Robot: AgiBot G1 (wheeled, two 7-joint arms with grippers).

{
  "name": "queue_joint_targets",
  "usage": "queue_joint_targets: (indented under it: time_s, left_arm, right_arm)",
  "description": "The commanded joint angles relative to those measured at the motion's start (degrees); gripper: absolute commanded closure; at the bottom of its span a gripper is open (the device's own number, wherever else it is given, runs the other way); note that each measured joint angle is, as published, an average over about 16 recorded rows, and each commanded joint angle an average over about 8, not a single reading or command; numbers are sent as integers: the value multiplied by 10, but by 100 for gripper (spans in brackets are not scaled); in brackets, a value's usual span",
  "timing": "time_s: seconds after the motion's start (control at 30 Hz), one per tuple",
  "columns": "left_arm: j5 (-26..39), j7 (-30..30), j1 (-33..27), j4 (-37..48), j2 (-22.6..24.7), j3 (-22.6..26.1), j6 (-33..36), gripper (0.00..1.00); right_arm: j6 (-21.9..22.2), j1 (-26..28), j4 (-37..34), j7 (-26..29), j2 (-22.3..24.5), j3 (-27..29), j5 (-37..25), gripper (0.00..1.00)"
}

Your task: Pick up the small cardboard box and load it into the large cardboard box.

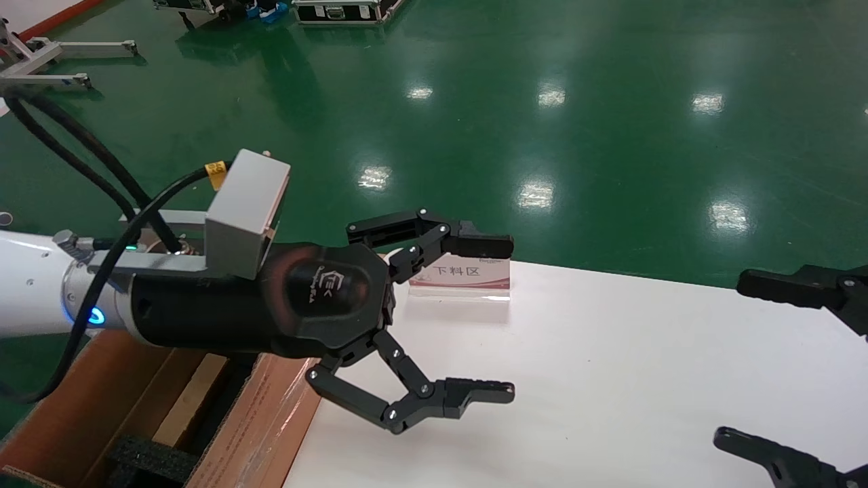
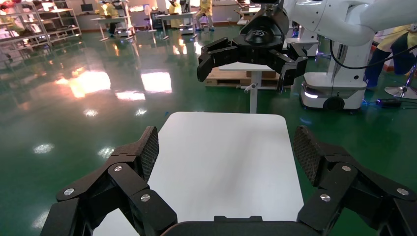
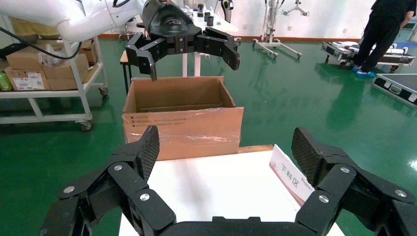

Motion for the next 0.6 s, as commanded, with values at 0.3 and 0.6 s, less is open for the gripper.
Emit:
queue_joint_targets:
  time_s: [0.3, 0.6]
  left_arm:
    - [2, -1, -3, 0, 0, 5, -1, 0]
    - [3, -3, -6, 0, 0, 9, -2, 0]
  right_arm:
    - [0, 0, 0, 0, 0, 0, 0, 0]
    - [0, 0, 0, 0, 0, 0, 0, 0]
